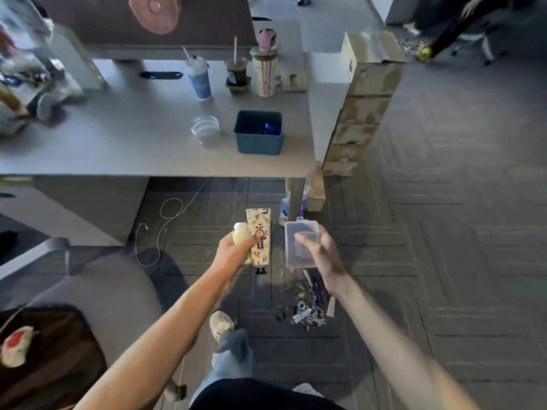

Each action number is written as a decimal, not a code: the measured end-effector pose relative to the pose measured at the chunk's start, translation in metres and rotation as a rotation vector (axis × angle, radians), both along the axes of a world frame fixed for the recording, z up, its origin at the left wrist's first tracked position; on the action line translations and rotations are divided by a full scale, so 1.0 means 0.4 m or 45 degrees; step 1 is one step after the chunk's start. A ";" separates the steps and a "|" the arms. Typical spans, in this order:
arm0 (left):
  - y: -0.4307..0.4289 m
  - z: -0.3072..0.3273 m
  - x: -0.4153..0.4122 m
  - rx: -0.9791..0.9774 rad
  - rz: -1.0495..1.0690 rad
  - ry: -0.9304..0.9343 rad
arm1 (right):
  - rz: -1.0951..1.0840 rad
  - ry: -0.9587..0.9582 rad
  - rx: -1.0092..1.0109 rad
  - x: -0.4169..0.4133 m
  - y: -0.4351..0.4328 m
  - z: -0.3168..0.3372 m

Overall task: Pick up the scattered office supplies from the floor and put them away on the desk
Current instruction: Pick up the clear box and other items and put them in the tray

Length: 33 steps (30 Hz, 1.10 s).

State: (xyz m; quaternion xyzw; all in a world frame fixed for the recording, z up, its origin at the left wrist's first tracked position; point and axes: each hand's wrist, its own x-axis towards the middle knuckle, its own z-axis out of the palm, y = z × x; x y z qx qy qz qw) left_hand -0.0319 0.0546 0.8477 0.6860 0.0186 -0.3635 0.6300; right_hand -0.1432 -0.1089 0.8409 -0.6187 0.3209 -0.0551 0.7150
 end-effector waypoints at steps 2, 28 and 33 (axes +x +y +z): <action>0.011 -0.014 0.068 0.011 -0.014 -0.026 | -0.027 -0.009 -0.038 0.067 0.011 0.002; -0.249 0.050 0.939 -0.141 -0.228 -0.233 | -0.136 -0.174 -0.415 0.916 -0.242 -0.009; -0.350 0.034 1.044 0.025 -0.352 -0.280 | -0.231 -0.081 -0.305 0.979 -0.356 -0.047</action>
